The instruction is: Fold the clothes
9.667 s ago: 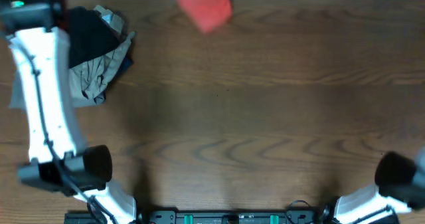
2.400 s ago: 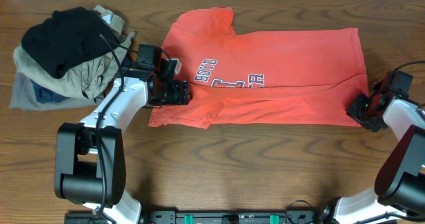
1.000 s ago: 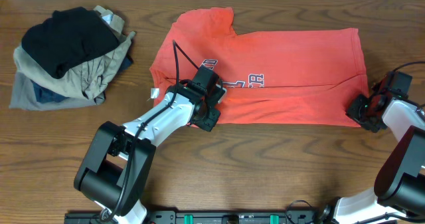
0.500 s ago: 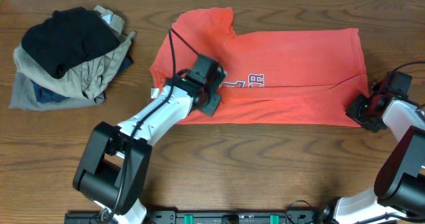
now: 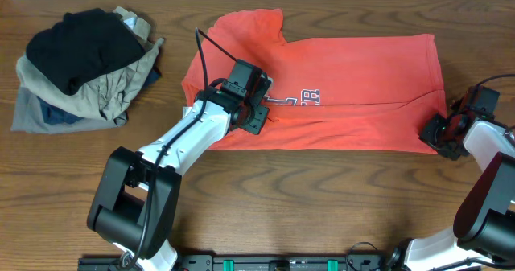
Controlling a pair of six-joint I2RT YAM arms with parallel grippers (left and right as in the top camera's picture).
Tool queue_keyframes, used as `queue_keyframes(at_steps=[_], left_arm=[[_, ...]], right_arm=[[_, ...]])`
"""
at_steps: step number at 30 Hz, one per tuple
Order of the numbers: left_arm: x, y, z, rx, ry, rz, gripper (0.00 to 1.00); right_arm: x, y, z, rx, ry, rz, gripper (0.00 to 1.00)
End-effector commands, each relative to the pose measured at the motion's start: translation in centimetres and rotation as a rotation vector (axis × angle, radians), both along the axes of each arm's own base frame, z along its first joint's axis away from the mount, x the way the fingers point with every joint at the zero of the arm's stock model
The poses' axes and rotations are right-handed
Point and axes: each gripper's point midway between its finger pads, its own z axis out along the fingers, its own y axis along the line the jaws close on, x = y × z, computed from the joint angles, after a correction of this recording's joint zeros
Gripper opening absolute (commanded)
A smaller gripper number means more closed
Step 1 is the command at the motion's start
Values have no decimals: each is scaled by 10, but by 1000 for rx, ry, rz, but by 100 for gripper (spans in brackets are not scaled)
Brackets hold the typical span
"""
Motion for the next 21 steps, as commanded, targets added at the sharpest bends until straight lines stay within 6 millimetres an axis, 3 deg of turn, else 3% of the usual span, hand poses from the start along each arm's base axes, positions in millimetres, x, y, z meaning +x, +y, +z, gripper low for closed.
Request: queue_keyframes(at_steps=[1, 8, 14, 21], left_arm=[[6, 13, 8, -19, 4, 48, 51], [18, 79, 33, -52, 23, 324, 51], [5, 127, 14, -24, 151, 496, 57], [-32, 163, -5, 15, 346, 677, 58]], right_arm=[[-24, 6, -19, 8, 90, 6, 33], [-24, 6, -19, 8, 90, 5, 33], [-14, 5, -16, 8, 53, 9, 35], [-9, 7, -12, 27, 38, 16, 36]])
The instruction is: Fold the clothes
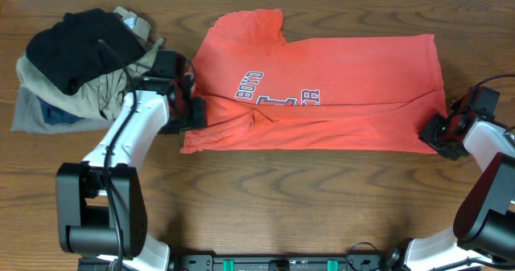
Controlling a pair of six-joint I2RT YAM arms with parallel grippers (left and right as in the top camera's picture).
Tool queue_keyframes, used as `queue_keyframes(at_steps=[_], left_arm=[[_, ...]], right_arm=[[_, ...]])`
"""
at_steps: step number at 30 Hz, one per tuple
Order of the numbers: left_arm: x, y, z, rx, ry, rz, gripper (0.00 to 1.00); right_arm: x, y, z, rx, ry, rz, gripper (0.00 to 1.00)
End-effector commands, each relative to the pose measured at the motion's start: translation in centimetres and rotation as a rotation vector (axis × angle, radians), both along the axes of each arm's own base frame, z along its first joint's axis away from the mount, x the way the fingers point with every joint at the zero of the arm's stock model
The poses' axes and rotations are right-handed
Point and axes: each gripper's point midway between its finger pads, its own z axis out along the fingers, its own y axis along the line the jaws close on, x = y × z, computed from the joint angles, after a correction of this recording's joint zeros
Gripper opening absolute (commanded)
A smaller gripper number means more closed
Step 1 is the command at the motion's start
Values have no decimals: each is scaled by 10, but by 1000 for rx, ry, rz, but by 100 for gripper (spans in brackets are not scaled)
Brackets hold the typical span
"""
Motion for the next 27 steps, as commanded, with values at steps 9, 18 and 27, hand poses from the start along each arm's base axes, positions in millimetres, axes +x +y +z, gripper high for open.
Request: queue_keyframes(at_steps=[9, 18, 27], left_arm=[[-65, 15, -12, 19, 279, 86, 49], [-75, 12, -39, 18, 267, 72, 43], [-56, -12, -54, 33, 133, -58, 45]], right_arm=[[-16, 6, -14, 19, 72, 8, 36], [-16, 6, -14, 19, 71, 8, 36], [-16, 6, -14, 18, 70, 8, 36]])
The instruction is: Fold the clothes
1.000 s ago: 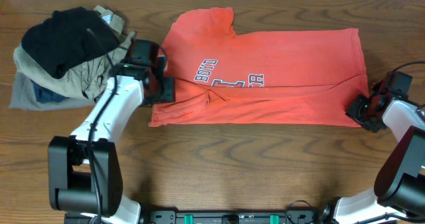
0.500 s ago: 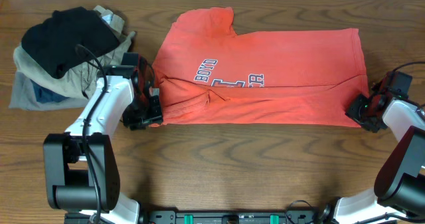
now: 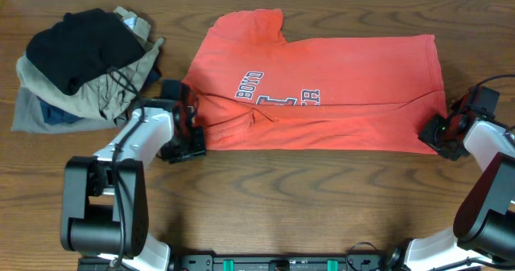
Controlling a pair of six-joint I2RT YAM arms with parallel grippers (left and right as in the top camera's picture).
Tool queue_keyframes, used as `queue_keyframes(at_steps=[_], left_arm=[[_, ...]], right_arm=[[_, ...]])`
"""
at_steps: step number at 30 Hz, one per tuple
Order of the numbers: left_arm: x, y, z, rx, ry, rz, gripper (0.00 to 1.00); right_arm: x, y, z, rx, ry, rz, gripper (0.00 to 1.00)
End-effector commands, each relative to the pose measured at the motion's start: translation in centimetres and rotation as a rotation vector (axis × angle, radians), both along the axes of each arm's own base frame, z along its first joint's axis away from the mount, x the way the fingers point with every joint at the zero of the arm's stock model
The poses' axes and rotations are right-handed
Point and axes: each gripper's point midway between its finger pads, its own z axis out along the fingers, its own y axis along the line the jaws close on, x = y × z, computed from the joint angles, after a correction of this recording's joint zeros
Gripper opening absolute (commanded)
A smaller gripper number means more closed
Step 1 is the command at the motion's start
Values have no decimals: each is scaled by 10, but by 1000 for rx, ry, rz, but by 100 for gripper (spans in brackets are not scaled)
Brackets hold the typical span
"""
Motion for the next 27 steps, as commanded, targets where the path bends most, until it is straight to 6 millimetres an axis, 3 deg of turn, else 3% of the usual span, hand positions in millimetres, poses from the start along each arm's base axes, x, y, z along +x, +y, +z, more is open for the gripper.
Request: queue_keyframes(at_steps=[1, 7, 12, 18, 24, 27], left_arm=[[3, -4, -4, 38, -21, -58, 45], [2, 10, -5, 161, -25, -67, 43], [-7, 13, -5, 173, 11, -56, 39], [-3, 14, -4, 183, -6, -51, 38], [2, 20, -4, 220, -26, -31, 13], [3, 20, -4, 219, -32, -31, 6]], right_arm=[[-14, 5, -14, 14, 60, 8, 36], [-14, 4, -14, 11, 62, 7, 36], [-14, 4, -14, 11, 62, 7, 36], [-14, 4, -14, 11, 63, 7, 36], [-14, 5, -14, 11, 63, 7, 36], [-14, 5, -14, 11, 63, 7, 36]])
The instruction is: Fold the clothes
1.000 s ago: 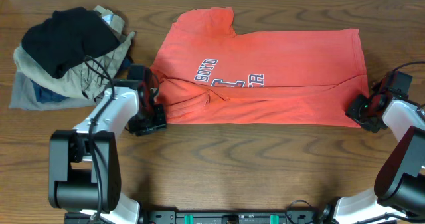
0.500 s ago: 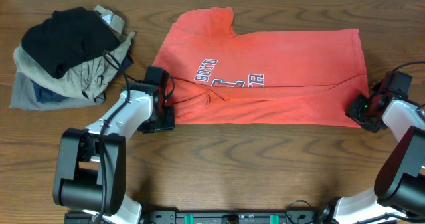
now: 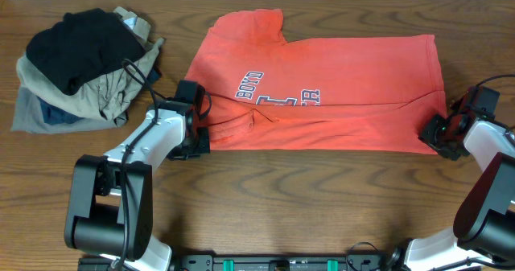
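Note:
An orange T-shirt with white lettering lies folded lengthwise across the table, its sleeve pointing to the back left. My left gripper sits at the shirt's front left corner, its fingers touching the cloth edge; the arm's body hides whether they are closed. My right gripper rests on the front right corner, which is bunched into it, and appears shut on the cloth.
A pile of other clothes, black on top of khaki and blue, sits at the back left of the wooden table. The left arm's cable loops up near the pile.
My left gripper has moved a little to the right, from just off the shirt's left edge onto its front left corner. The right gripper and the shirt have stayed put.
My left gripper first lay on the shirt's middle, over the lettering. Then it was off the left edge near the pile, with the shirt's front left corner sticking out. Later it sat lower beside a tidier corner, and now it touches that corner. The right gripper stayed at its corner.

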Controlling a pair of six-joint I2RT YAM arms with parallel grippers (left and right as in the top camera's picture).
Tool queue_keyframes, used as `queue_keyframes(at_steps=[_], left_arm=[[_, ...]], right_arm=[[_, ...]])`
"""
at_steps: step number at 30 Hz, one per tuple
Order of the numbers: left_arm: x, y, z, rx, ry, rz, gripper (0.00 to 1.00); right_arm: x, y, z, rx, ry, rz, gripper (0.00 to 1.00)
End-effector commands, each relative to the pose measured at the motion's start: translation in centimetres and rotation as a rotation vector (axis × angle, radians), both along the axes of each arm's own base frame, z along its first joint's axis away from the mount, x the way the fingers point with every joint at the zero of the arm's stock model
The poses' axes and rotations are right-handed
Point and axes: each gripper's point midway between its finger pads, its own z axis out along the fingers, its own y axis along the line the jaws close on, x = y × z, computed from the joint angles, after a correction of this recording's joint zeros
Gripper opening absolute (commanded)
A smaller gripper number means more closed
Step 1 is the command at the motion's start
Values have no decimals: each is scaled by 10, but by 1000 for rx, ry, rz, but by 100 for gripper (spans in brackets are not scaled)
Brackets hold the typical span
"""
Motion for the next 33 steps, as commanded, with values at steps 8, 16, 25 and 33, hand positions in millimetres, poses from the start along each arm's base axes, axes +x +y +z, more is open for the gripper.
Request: queue_keyframes(at_steps=[8, 16, 25, 33], left_arm=[[-13, 52, 12, 289, 23, 52, 6], [-18, 70, 22, 346, 15, 129, 6], [-50, 69, 24, 341, 135, 180, 6], [-54, 50, 29, 223, 150, 165, 7]], right_arm=[[-19, -1, -14, -23, 87, -4, 36], [-23, -6, -15, -49, 108, -12, 36], [-54, -12, -18, -88, 243, -70, 33], [-64, -10, -18, -74, 278, -76, 50]])
